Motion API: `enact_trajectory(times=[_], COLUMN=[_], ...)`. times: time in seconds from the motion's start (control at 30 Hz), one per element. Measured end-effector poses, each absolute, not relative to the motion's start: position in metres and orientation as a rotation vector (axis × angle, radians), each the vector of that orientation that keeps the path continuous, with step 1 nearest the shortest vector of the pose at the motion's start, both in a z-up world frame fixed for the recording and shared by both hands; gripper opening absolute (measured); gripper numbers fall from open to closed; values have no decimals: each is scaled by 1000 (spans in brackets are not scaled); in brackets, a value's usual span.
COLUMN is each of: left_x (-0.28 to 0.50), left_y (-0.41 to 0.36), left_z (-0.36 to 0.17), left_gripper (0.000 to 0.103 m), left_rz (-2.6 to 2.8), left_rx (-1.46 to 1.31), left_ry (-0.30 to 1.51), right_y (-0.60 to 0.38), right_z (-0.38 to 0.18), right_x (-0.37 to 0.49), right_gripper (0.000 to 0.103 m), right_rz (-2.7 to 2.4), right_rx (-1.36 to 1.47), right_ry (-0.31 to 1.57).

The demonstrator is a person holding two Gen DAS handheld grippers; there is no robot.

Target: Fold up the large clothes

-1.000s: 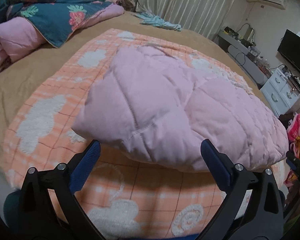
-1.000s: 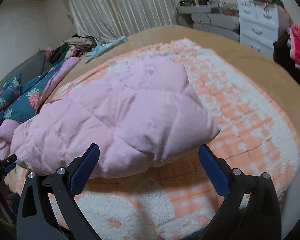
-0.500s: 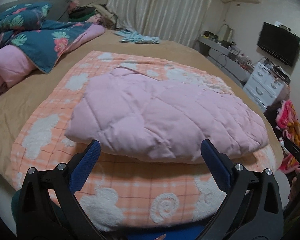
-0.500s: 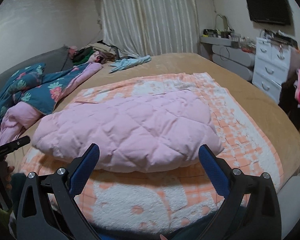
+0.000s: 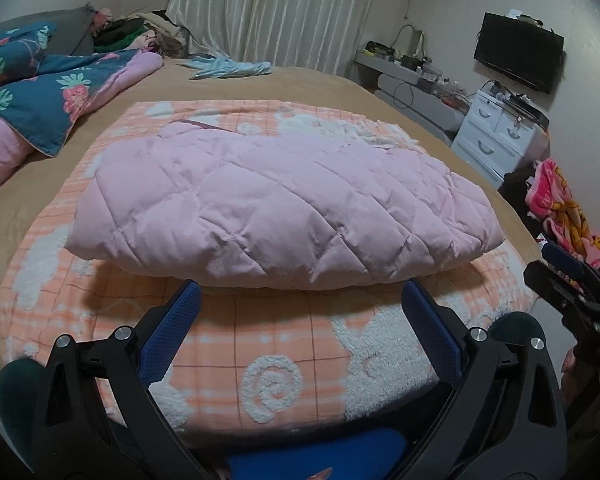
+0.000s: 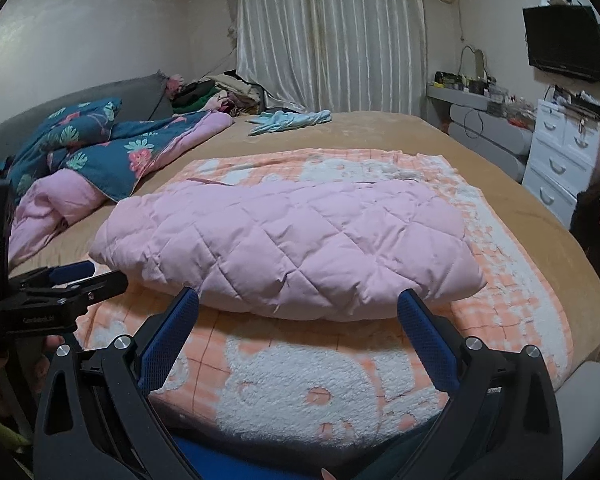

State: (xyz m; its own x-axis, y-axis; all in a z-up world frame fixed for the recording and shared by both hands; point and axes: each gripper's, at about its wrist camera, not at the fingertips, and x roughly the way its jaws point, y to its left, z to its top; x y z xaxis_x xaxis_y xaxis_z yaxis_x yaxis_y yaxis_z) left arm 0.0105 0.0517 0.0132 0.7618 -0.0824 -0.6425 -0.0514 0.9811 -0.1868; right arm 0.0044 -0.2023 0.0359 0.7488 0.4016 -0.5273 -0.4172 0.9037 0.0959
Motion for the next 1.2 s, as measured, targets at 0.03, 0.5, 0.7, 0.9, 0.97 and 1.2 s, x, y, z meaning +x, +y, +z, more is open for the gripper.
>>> enact_trajectory(times=[0.03, 0.5, 0.7, 0.9, 0.97, 1.2], left_x=[10, 8, 7, 7, 7, 6], left_y=[52, 54, 56, 58, 58, 56], left_z=[13, 15, 17, 16, 16, 17], left_gripper=[94, 94, 94, 94, 94, 94], left_rz=[-15, 9, 18, 33, 36, 45], left_rx=[-198, -182, -176, -175, -172, -150], left_ry=[705, 699, 700, 705, 704, 702], right_y=[-202, -198, -198, -199, -199, -199], right_z=[35, 31, 30, 29, 29, 29], right_x=[4, 5, 5, 4, 4, 4], right_gripper=[99, 99, 99, 99, 99, 99], right_rz=[451, 470, 474, 466, 463, 462], right_rx=[-25, -25, -21, -11, -10, -16], right_ry=[572, 588, 594, 597, 597, 598])
